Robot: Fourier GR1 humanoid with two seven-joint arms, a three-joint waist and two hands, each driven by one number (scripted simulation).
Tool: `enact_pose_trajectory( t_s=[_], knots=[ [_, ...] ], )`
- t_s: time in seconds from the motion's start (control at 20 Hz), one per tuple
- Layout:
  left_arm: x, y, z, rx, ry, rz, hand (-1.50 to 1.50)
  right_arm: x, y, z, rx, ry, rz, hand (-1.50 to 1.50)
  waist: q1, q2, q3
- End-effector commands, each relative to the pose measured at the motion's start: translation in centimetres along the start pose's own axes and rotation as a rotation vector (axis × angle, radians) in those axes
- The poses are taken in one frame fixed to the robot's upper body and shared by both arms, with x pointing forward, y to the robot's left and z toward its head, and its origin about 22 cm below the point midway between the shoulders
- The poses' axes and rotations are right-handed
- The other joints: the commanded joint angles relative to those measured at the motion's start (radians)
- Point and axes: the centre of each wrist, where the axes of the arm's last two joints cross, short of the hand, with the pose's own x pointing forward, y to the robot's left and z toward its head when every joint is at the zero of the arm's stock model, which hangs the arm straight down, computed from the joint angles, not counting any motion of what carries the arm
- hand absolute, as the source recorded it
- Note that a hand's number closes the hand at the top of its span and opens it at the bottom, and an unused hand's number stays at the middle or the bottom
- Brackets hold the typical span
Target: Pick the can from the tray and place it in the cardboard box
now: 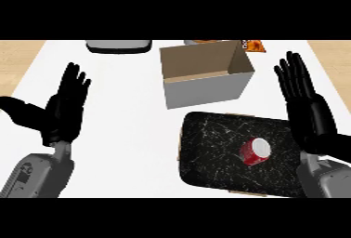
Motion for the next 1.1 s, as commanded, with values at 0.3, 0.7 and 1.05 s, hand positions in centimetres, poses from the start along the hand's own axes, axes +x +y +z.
enact_pose_trajectory(
  t_s=[0.3, 0.7, 1.05],
  knots=[
    [-2.2, 6.3, 0.5, 0.04, 0.057, -0.459, 0.0, 5.7, 0.9, -2.7, 0.75, -0.262, 0.274, -1.5, 0.096, -0.007, 0.004],
    [-2.3, 9.7, 0.1, 0.059, 0.044, -0.666, 0.0, -4.1, -5.3, 0.5, 1.042, -0.053, -0.128, -1.5, 0.071, 0.076, 0.021],
    [-3.2, 10.3, 0.6, 0.061, 0.043, -0.695, 0.0, -2.1, -8.9, -3.6, 1.154, -0.203, 0.124, -1.5, 0.079, 0.063, 0.019]
  ],
)
